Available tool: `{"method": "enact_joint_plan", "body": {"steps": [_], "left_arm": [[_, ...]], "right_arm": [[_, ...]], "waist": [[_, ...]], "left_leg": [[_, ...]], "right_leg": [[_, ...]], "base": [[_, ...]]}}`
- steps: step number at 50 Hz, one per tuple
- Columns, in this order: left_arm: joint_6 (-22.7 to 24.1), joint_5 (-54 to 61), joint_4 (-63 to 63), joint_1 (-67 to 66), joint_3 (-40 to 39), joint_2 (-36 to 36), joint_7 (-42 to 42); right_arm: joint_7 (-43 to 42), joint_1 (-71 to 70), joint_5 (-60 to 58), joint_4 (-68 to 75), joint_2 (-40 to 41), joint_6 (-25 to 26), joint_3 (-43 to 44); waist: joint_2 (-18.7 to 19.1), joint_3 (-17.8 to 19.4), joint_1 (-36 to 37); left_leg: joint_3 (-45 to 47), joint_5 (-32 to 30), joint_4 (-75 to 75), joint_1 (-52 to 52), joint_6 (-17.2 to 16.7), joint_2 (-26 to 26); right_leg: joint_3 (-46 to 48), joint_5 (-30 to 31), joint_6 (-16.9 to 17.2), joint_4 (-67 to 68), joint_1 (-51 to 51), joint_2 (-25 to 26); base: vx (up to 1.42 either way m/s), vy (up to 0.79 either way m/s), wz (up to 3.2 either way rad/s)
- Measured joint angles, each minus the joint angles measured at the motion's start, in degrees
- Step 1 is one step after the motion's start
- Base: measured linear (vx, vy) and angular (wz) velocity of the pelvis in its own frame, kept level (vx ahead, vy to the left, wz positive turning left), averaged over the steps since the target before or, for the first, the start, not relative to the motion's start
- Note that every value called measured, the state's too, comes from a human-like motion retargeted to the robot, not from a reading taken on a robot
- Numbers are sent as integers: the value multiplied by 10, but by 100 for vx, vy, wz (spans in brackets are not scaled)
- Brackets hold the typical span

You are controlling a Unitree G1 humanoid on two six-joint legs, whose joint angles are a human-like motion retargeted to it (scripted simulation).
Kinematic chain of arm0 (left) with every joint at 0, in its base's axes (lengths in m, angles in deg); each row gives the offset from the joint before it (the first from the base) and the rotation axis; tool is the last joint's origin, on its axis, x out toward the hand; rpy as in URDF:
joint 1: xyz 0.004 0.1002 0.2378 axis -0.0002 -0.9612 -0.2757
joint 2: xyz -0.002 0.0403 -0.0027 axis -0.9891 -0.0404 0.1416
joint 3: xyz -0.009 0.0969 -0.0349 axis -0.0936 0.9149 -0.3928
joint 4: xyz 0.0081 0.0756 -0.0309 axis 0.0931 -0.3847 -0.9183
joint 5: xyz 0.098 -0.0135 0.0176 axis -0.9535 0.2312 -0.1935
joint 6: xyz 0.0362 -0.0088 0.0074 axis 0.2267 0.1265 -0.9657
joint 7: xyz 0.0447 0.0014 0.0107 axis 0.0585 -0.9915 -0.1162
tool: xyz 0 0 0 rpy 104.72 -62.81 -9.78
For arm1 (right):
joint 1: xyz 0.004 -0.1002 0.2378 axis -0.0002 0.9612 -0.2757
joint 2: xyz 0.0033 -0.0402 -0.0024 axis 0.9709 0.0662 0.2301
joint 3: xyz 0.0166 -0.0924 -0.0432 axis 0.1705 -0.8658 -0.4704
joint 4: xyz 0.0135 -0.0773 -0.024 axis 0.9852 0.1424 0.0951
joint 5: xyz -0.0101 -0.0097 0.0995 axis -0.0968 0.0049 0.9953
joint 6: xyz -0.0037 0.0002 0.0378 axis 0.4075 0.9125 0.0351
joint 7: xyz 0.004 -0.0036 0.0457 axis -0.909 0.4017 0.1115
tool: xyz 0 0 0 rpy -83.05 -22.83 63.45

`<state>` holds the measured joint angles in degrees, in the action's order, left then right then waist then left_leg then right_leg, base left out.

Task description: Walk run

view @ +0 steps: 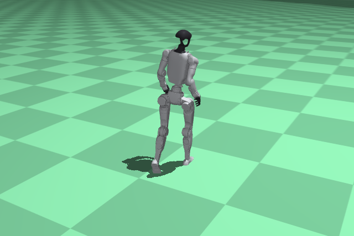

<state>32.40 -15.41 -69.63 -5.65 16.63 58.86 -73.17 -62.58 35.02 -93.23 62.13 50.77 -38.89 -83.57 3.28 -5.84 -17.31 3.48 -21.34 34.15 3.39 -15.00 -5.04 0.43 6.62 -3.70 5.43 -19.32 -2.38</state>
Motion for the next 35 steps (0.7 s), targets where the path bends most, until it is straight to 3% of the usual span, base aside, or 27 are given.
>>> {"method": "enact_joint_plan", "body": {"steps": [2, 5, 9, 18, 25, 28, 30, 32, 35], "left_arm": [[8, -16, 17, 6, 11, -14, 5], [14, -59, 42, 8, 16, -31, 35], [12, -57, 58, -5, 5, -23, 86], [12, -57, 82, -24, -2, -12, 133], [6, -32, 72, -17, -6, -7, 102], [7, -36, 76, -11, -6, -9, 93], [5, -39, 81, -13, -8, -8, 107], [3, -35, 80, -13, -13, -4, 119], [2, -14, 69, -7, -17, 3, 97]], "right_arm": [[-3, 1, -29, -3, -7, 7, -7], [9, -2, -50, 7, -7, 9, -16], [32, -1, -56, 15, -8, 18, -16], [48, 13, -54, 33, 1, 20, -12], [61, 12, -54, 38, 1, 24, -5], [63, 11, -53, 46, 2, 24, -5], [69, 14, -51, 51, 7, 28, -1], [73, 16, -45, 56, 12, 32, 7], [61, 18, -42, 60, 18, 32, 8]], "waist": [[-16, -3, -1], [-29, -3, 0], [-50, 1, 31], [-31, 21, 85], [-36, 23, 107], [-38, 15, 117], [-41, 4, 130], [-46, -9, 133], [-58, -19, 137]], "left_leg": [[3, -28, 87, 45, 13, 6], [62, 49, 153, 104, 84, 60], [135, 153, 117, 163, 140, 94], [122, 198, -197, 249, 165, 85], [148, 239, -329, 271, 136, 67], [137, 225, -286, 273, 179, 63], [120, 189, -276, 267, 185, 58], [104, 169, -265, 257, 196, 45], [82, 186, -228, 256, 230, 24]], "right_leg": [[-23, -19, -14, 5, 19, 11], [4, -36, -17, 2, 50, 3], [-6, -52, -32, -11, 87, 14], [-29, -96, -60, -32, 164, 77], [-31, -128, -66, -22, 217, 86], [-28, -119, -52, -10, 232, 84], [-23, -97, -32, 0, 244, 81], [-10, -55, 0, 21, 249, 68], [-24, 59, 77, 84, 245, 48]], "base": [[74, -32, 41], [64, -28, 27], [55, -16, -53], [56, -7, -47], [67, 2, -36], [71, 7, -31], [80, 11, -44], [92, 16, -19], [88, 16, -13]]}}
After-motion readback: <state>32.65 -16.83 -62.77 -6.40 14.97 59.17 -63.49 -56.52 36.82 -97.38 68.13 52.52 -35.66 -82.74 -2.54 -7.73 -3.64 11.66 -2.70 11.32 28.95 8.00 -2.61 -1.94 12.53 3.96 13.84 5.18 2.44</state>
